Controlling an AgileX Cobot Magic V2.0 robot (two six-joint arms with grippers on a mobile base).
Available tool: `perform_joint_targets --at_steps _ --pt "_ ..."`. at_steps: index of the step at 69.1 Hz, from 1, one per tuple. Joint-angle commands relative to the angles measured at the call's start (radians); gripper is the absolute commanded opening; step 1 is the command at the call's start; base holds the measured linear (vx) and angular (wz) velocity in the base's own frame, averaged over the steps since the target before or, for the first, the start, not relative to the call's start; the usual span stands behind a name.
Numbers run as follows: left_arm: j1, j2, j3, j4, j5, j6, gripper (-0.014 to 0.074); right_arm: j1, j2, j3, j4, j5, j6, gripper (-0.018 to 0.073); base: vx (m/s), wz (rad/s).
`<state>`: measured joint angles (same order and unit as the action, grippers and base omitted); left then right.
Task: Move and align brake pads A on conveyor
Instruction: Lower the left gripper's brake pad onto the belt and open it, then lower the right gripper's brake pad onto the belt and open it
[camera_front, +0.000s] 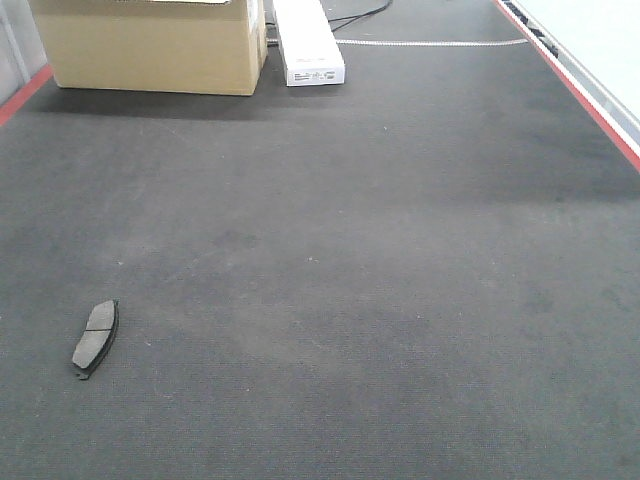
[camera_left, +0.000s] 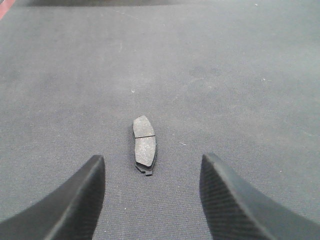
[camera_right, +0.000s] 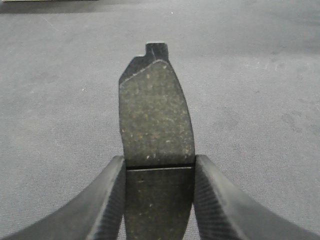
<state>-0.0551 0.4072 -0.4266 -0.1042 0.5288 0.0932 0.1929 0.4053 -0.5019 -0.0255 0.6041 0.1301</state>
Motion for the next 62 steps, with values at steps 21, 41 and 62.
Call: perform_joint_targets --at_steps 21,41,62 --pt "-0.004 0.006 -0.026 -0.013 -0.068 -0.004 0.0397 -0.003 0.021 -0.030 -0.091 -0.229 -0.005 -0.0007 0.00 0.00" --pt "-0.004 0.006 -0.026 -0.013 -0.067 -0.004 0.0397 -0.003 0.020 -0.030 -0.089 -0.244 -0.005 -0.0007 0.00 0.00" --pt "-0.004 0.006 -0.026 -0.013 -0.066 -0.004 0.0397 -0.003 0.169 -0.099 -0.086 -0.194 0.034 -0.0003 0.00 0.00"
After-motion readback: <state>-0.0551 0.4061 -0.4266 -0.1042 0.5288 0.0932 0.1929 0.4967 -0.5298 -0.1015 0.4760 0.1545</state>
